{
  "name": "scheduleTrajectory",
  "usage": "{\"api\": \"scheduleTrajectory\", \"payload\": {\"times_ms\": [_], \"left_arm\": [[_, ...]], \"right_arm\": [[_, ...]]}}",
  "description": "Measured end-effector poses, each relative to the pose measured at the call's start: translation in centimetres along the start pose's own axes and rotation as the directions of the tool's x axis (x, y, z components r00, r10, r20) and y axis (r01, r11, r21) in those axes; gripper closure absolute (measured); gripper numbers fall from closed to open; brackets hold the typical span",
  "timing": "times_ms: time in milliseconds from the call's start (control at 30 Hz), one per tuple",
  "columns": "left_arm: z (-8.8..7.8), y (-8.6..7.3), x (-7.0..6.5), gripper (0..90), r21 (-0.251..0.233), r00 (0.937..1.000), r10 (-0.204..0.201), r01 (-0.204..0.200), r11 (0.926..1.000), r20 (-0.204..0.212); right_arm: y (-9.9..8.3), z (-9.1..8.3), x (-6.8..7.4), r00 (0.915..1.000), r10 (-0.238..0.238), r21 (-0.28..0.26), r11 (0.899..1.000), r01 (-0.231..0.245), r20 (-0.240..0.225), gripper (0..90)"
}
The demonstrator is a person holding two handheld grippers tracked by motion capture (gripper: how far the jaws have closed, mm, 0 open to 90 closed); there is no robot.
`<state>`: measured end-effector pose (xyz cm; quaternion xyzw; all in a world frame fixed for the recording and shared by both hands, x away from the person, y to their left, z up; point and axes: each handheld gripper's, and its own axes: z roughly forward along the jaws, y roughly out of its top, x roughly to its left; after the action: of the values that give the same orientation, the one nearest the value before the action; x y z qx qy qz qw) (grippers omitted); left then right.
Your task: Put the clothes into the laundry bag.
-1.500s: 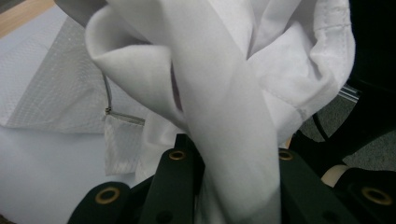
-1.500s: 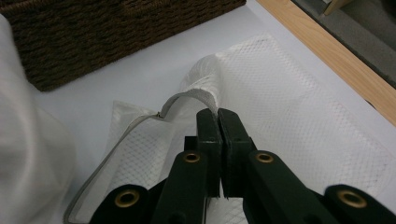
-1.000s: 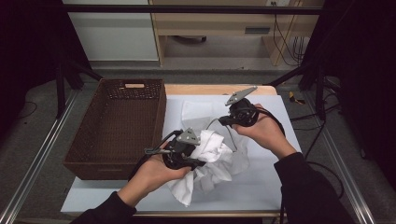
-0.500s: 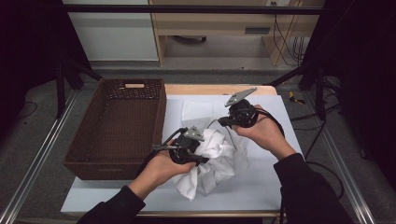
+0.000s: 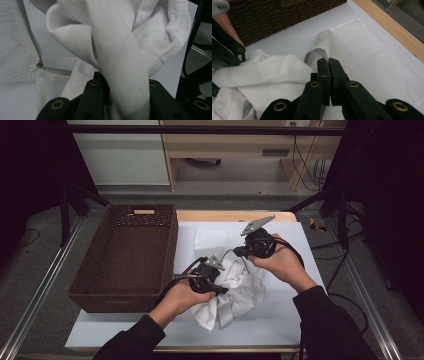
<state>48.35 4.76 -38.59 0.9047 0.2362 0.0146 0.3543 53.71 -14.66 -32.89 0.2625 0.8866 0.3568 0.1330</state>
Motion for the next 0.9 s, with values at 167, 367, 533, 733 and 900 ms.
{"api": "scheduleTrajectory", "payload": {"times_ms": [167,367,533,733,900], "left_arm": [[1.4,0.3,0.5,77.8,0.002,0.9999,-0.011,0.011,0.9999,0.002],[2.5,0.1,1.9,77.7,0.003,0.9985,-0.054,0.054,0.9985,-0.009],[3.4,0.0,2.7,77.7,0.003,0.9967,-0.081,0.081,0.9967,-0.011],[3.9,0.3,3.0,77.5,-0.011,0.9943,-0.103,0.103,0.9947,-0.028],[4.0,0.3,3.5,77.4,-0.037,0.9838,-0.167,0.165,0.9857,-0.066]], "right_arm": [[-0.2,0.1,0.1,1.0000,-0.002,0.000,1.000,0.002,-0.004,88.8],[-0.6,0.0,0.2,1.0000,0.003,-0.001,1.000,-0.003,-0.007,88.9],[-0.8,0.1,0.4,0.9999,-0.002,0.007,1.000,0.002,-0.013,88.9],[-1.0,0.6,0.7,0.9998,-0.006,0.018,1.000,0.007,-0.020,89.0],[-1.1,0.6,0.9,0.9998,-0.005,0.020,1.000,0.005,-0.020,89.0]]}}
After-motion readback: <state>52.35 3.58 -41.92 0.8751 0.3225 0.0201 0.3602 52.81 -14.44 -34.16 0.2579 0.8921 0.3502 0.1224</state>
